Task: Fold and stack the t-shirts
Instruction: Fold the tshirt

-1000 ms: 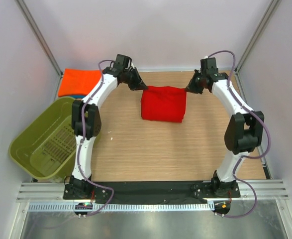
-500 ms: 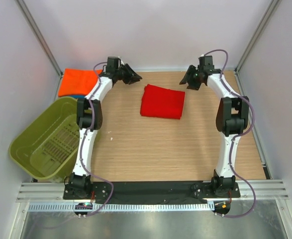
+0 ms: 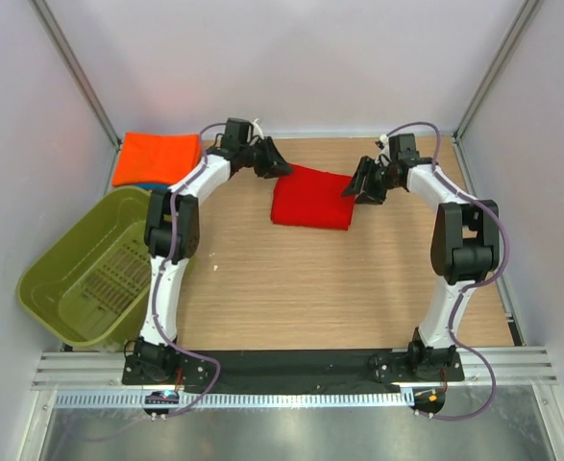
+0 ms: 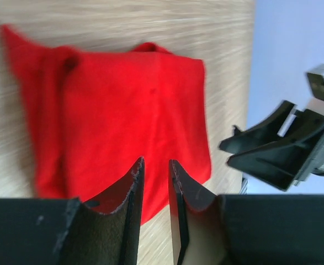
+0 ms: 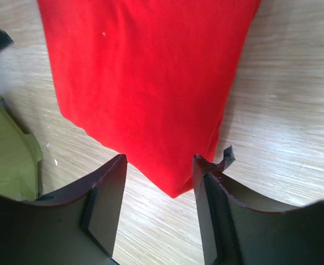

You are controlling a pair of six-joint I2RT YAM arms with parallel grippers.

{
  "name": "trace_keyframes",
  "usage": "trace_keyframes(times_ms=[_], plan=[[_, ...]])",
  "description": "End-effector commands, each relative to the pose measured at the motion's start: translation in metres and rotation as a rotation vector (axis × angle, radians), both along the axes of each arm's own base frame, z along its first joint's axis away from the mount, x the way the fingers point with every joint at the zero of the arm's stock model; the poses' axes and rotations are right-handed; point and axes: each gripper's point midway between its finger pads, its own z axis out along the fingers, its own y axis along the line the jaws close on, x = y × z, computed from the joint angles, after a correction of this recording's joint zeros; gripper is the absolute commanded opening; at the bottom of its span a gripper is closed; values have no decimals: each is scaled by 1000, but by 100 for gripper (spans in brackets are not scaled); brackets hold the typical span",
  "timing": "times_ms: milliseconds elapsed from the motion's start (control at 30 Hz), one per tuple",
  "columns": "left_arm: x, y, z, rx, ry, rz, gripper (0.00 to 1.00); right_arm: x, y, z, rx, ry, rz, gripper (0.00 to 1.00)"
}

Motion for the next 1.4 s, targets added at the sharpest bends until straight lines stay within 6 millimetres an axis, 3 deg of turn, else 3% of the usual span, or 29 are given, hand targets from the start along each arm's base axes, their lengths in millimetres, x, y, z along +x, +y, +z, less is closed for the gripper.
trace_keyframes(times_ms=[0,33,100,200,233,300,333,433,467,600,833,967,1100,1267,1367], plan=[[12,-23,12,-68,-76,-79,25,1,4,17,14,-60,24,58],[19,-27,23,-86,-99,-74,24,4,-2,13,-20,-53,-3,59],[27,-28,9,-82,-86,-62,24,14,-14,11,-47,-52,-54,59],[44,-22,4,-70,-107,-16,25,37,-23,17,-20,-98,-103,59],[48,-20,-10,-65,-88,-7,26,43,-25,5,-18,-79,-113,59],[55,-19,-10,-84,-85,5,25,57,-25,7,2,-93,-112,59],[58,-15,-18,-85,-74,11,25,61,-25,-9,8,-63,-109,59],[63,-8,-22,-74,-79,28,25,79,-20,-11,41,-90,-88,60],[66,-5,-23,-70,-83,37,25,83,-19,-21,42,-82,-82,61],[71,7,-23,-68,-91,47,25,105,-18,-19,52,-152,-71,62],[75,24,-27,-27,-123,51,29,124,-13,-31,67,-224,-12,61],[76,29,-35,-18,-130,39,29,131,-13,-39,60,-249,0,49],[76,28,-35,-18,-142,27,29,141,-12,-36,69,-303,6,18],[76,22,-23,-57,-203,-30,34,145,-11,-16,77,-396,4,6],[75,20,-21,-58,-247,-67,38,152,-7,-6,102,-447,17,5]])
